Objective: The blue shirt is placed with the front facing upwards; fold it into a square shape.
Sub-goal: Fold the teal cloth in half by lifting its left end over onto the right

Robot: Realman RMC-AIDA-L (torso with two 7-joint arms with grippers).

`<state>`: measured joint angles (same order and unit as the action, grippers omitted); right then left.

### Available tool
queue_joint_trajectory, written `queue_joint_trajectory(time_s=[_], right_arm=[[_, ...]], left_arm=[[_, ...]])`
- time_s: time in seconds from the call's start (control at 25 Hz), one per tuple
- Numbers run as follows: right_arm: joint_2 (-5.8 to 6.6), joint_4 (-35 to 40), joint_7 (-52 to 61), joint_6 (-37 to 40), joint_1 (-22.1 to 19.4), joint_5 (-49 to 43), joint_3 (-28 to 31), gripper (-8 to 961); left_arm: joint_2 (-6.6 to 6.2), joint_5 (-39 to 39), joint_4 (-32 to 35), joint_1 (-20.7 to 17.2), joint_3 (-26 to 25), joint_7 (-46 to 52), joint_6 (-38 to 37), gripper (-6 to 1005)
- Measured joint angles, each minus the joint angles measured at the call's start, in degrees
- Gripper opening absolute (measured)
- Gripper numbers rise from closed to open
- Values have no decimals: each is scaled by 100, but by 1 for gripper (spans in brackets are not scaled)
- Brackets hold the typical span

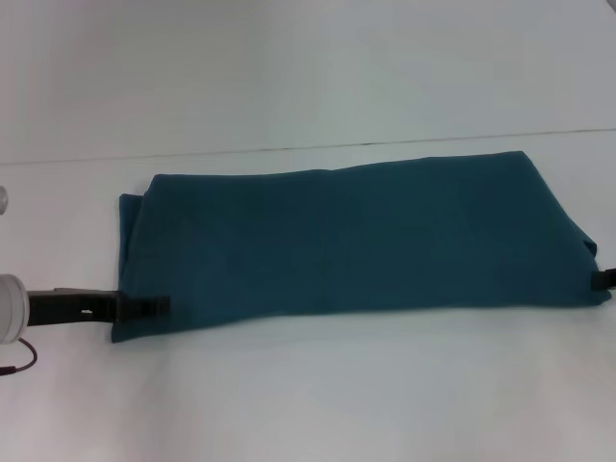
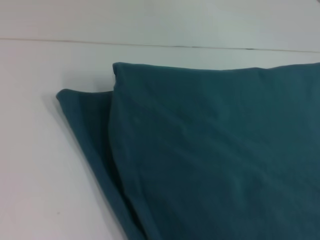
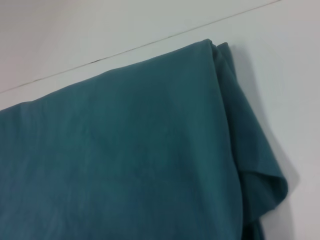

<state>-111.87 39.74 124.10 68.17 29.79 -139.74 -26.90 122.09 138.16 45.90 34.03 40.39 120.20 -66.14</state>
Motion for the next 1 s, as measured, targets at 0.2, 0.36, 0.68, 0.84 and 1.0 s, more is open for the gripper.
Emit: queue_joint_trajectory(time_s=[0.2,0.36,0.68,0.84,1.0], right_arm=[[0,-2,0,32,0,8,0,6],[0,-2,-1,37,0,13,0,6],[-5,-11,-46,39,-8,18,7,6],[-8,-18,-61,39,-9,18,10,6],[-9,-19,-62,39,-20,18,10,6]], left_arm=[[13,0,23,10,32,20,70,718],[1,104,29,54,30,27,83,691],[15,213,41,69,91,39,133,523],[27,280,16,90,98,45,163,400],[34,288,14,101,101,47,179,231]])
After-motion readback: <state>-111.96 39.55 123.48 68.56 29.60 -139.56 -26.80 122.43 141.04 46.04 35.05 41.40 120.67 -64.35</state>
